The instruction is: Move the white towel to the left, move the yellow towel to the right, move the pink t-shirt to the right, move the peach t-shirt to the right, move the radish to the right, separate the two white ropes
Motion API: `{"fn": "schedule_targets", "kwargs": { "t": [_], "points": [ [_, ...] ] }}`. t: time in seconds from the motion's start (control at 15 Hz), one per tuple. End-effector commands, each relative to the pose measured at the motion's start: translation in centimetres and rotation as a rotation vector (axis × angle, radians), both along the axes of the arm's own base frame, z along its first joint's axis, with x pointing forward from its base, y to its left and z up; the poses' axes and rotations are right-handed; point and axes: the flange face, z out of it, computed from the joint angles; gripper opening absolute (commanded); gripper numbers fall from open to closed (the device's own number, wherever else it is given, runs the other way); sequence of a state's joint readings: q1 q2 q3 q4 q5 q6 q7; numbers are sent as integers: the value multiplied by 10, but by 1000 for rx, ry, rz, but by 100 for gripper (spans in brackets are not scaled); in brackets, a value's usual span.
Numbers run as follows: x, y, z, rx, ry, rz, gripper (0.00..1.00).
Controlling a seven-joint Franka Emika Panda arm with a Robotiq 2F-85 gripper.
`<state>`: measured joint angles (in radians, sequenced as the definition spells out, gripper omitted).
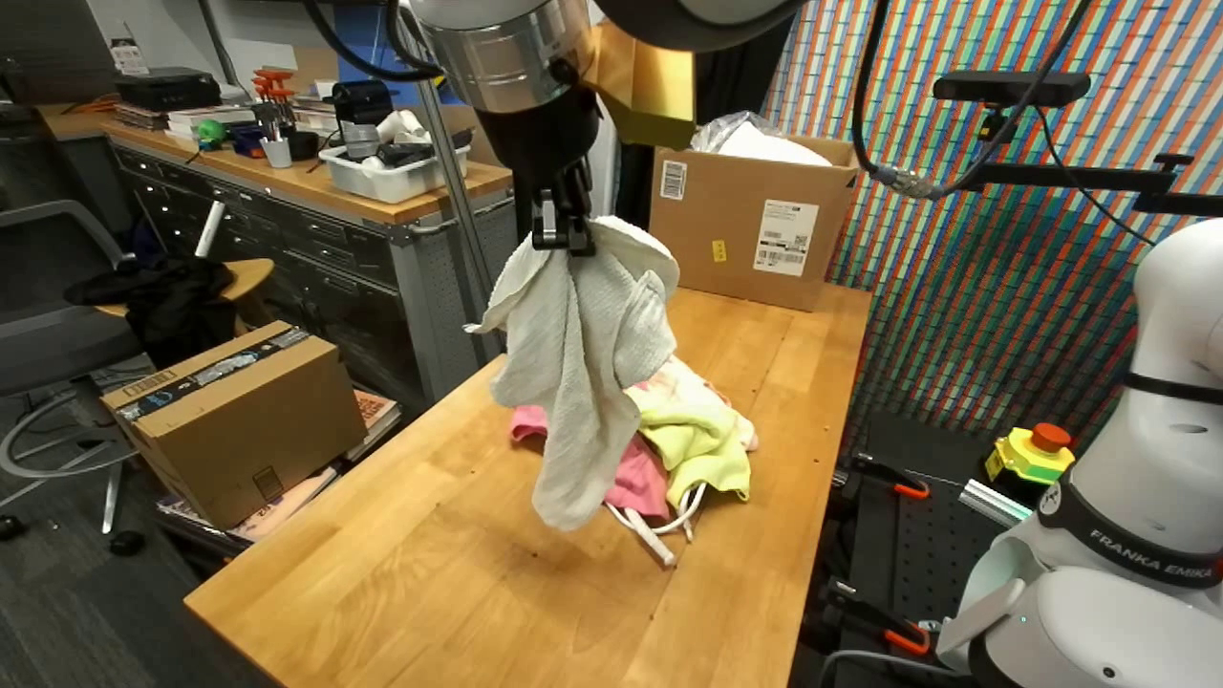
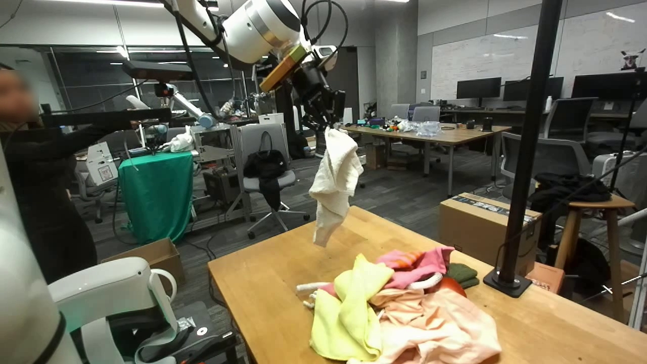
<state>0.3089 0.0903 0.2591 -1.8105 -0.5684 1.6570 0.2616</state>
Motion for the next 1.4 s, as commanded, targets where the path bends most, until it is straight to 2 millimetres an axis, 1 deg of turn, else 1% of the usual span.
{"fn": "schedule_targets", "kwargs": {
  "t": [0.0,0.2,0.47,0.67,0.8,1.0,1.33],
  "points": [
    [10,41,2,-41,18,35,4],
    [14,76,-7,-37,30,75,3],
    [26,122,-23,54,-16,83,4],
    [37,147,-34,148,-87,29,4],
    [47,155,-38,196,-166,-27,4],
    [60,159,-41,265,-263,-120,4],
    [80,155,-48,343,-441,-278,4]
  ]
}}
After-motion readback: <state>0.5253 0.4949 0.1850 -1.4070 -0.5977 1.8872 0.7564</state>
